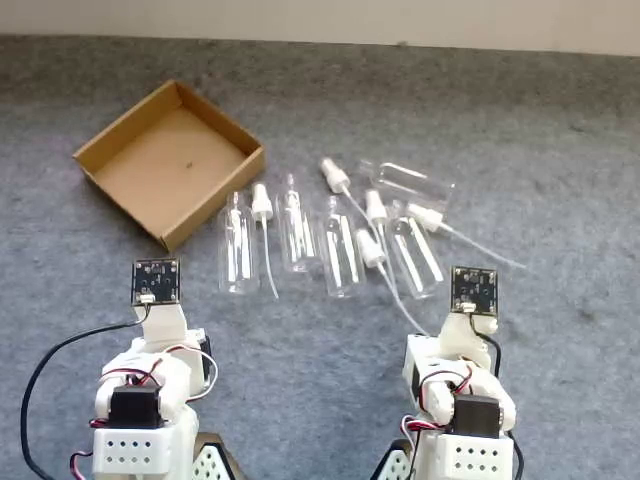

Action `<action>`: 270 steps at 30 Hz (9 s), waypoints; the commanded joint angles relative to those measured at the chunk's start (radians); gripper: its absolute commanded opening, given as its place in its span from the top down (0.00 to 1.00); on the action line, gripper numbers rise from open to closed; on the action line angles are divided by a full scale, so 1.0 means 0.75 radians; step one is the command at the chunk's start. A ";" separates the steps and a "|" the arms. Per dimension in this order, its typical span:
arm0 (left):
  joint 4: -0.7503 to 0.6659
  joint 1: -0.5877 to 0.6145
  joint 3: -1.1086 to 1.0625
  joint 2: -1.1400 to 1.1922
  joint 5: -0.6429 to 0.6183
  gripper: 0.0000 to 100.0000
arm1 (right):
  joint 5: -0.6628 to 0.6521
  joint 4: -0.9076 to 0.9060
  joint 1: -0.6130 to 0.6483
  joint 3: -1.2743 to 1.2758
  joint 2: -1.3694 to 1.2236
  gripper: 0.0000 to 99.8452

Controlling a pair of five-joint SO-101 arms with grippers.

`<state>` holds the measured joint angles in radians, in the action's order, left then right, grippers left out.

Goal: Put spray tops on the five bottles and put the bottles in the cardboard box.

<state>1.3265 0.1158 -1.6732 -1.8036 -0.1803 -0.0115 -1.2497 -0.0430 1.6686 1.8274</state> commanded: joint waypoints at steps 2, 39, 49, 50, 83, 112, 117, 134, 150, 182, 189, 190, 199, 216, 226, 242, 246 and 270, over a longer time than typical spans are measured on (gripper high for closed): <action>0.004 0.011 -0.030 -0.019 0.006 1.00 | 0.014 -0.001 -0.015 0.146 0.013 0.99; 0.004 0.011 -0.030 -0.019 0.006 1.00 | 0.014 -0.001 -0.015 0.146 0.013 0.99; 0.004 0.011 -0.030 -0.019 0.006 1.00 | 0.014 -0.001 -0.015 0.146 0.013 0.99; 0.004 0.011 -0.030 -0.019 0.006 1.00 | 0.014 -0.001 -0.015 0.146 0.013 0.99; 0.004 0.011 -0.030 -0.019 0.006 1.00 | 0.014 -0.001 -0.015 0.146 0.013 0.99; 0.004 0.011 -0.030 -0.019 0.006 1.00 | 0.014 -0.001 -0.015 0.146 0.013 0.99; 0.004 0.011 -0.030 -0.019 0.006 1.00 | 0.014 -0.001 -0.015 0.146 0.013 0.99; 0.004 0.011 -0.030 -0.019 0.006 1.00 | 0.014 -0.001 -0.015 0.146 0.013 0.99; 0.004 0.011 -0.030 -0.019 0.006 1.00 | 0.014 -0.001 -0.015 0.146 0.013 0.99; -0.018 0.034 0.028 -0.021 0.014 1.00 | 0.014 -0.001 -0.015 0.146 0.013 0.99; -0.186 0.296 0.224 -0.021 0.014 1.00 | 0.014 -0.001 -0.015 0.146 0.013 0.99; -0.233 0.332 0.244 -0.024 0.014 1.00 | 0.014 -0.001 -0.015 0.146 0.013 0.99; -0.381 0.537 0.294 -0.024 0.029 1.00 | 0.014 -0.001 -0.015 0.146 0.013 0.99; -0.180 0.228 0.760 0.351 0.624 1.00 | 0.014 -0.001 -0.015 0.146 0.013 0.99; -0.045 -0.005 1.190 1.147 0.632 1.00 | 0.014 -0.001 -0.015 0.146 0.013 0.99; -0.010 -0.279 1.658 1.791 0.288 0.84 | 0.014 -0.001 -0.015 0.146 0.013 0.99; -0.008 -0.273 1.783 1.981 0.286 0.82 | 0.014 -0.001 -0.015 0.146 0.013 0.99; -0.020 -0.124 2.286 2.810 -0.043 0.69 | 0.014 -0.001 -0.015 0.146 0.013 0.99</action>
<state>1.3096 0.0176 -0.0437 0.2570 -0.2018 -0.0115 -1.2497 -0.0430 1.6686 1.8274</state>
